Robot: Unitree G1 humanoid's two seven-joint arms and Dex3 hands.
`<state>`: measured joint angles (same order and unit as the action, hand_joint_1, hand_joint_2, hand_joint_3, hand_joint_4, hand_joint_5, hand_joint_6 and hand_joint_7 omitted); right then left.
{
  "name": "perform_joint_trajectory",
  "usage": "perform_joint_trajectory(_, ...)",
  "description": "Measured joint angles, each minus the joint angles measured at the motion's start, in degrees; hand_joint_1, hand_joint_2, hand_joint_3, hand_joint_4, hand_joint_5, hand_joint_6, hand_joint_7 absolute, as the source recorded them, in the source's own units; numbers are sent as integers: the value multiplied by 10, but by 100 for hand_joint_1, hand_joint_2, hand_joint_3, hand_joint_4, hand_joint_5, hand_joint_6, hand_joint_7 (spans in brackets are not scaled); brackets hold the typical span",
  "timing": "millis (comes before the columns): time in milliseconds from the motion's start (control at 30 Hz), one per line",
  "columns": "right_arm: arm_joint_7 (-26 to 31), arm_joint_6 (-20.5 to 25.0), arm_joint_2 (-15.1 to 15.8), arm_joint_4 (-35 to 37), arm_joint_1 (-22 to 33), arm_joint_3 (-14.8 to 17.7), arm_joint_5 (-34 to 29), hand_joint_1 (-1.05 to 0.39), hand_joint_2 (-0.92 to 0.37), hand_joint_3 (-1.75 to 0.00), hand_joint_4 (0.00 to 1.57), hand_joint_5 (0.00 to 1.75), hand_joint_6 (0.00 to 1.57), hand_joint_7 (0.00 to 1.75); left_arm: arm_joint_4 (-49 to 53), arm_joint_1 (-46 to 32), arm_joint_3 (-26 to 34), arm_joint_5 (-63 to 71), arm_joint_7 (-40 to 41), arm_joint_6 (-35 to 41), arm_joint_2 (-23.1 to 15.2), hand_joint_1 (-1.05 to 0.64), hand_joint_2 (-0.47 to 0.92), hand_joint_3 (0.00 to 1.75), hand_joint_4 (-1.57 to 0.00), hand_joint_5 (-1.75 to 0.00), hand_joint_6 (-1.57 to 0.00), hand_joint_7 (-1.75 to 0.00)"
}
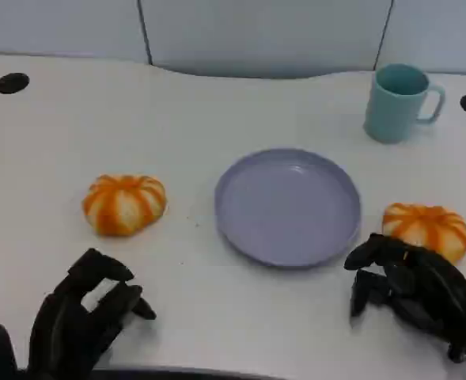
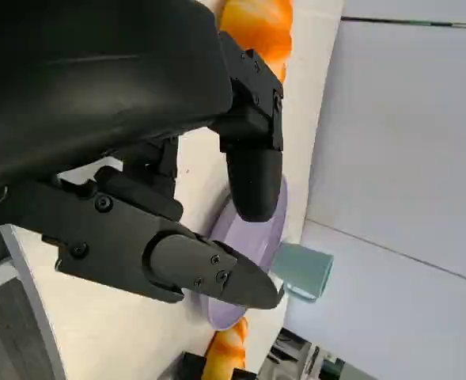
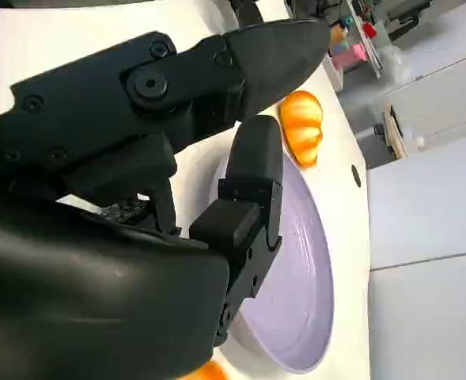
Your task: Grasp the bread from the table and place it into the plate.
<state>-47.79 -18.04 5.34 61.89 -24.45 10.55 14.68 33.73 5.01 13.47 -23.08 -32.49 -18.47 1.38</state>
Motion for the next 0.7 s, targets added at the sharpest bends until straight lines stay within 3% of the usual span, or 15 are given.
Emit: perform_joint_trajectory(700, -1, 0, 0, 0, 0, 1, -1, -55, -92, -11, 58, 162, 70, 109, 0, 1, 1, 0, 0, 1, 0, -58, 89, 1, -52, -175, -38, -175)
